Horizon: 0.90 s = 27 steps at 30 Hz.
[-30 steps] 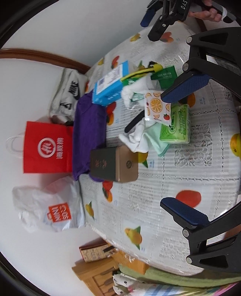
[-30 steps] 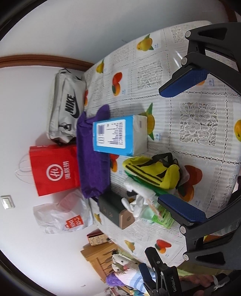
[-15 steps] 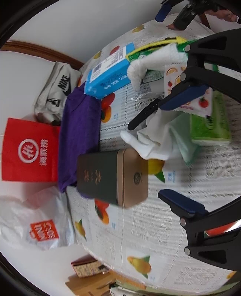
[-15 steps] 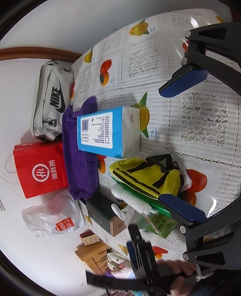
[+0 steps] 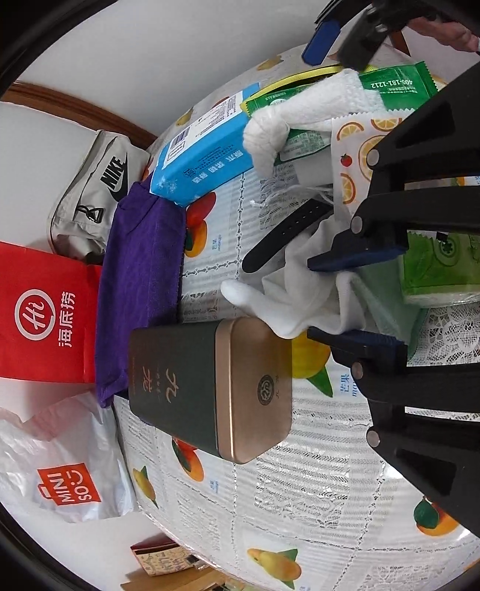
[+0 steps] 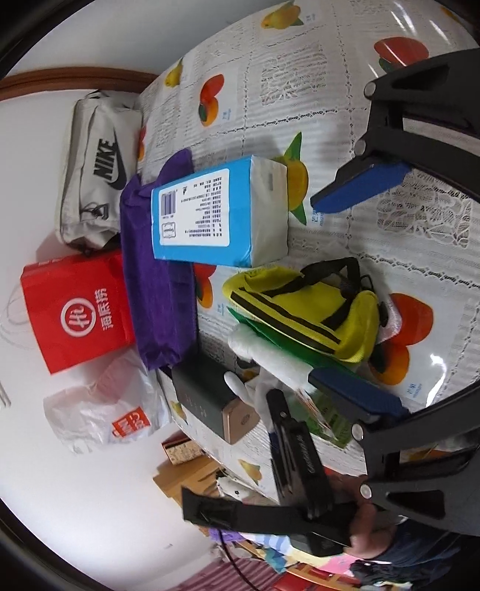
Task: Organize soft objects
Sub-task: 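Grasp the white glove with the left tool while the right tool approaches the yellow waist bag, then grasp the yellow Adidas waist bag with the right tool while the left tool lifts the glove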
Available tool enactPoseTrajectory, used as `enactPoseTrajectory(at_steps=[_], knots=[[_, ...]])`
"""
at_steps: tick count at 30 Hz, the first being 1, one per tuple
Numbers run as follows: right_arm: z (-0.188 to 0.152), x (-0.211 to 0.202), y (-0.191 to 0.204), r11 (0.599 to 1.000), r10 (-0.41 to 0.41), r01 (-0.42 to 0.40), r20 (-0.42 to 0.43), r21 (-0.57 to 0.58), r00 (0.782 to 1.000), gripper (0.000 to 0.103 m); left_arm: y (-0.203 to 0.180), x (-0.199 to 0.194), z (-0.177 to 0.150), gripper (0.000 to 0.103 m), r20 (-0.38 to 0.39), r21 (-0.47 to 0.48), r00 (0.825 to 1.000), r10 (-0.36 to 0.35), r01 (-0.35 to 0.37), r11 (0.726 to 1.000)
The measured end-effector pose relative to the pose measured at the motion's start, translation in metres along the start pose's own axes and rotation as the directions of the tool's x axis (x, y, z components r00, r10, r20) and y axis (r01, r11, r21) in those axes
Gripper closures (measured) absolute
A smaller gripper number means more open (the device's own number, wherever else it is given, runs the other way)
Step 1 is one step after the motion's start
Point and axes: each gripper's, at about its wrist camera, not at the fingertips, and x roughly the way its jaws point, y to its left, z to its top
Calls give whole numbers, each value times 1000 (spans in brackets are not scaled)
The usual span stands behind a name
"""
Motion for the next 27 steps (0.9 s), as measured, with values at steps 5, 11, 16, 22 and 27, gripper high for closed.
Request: enactPoseTrajectory(at_steps=[5,11,16,22,27], knots=[[6,4,3,1000,-26,25,-14,-15,1000,38,4,1,0,74,-3,-10,1000,-17,17,1000],[8,-2,3,993,-114,113,-62,-34,992,46,8,0,-1,74,-7,-12,999,-35,35,999],[5,4,8,988,-148,143,-105,-59,983,56,10,-1,-3,74,-2,-16,999,-45,45,999],[7,8,3,985,-173,171,-118,-28,978,59,16,-4,-6,74,1,-23,998,-61,61,998],[7,32,8,993,-119,118,-128,-8,985,80,15,-2,-6,76,10,-29,997,-74,75,997]])
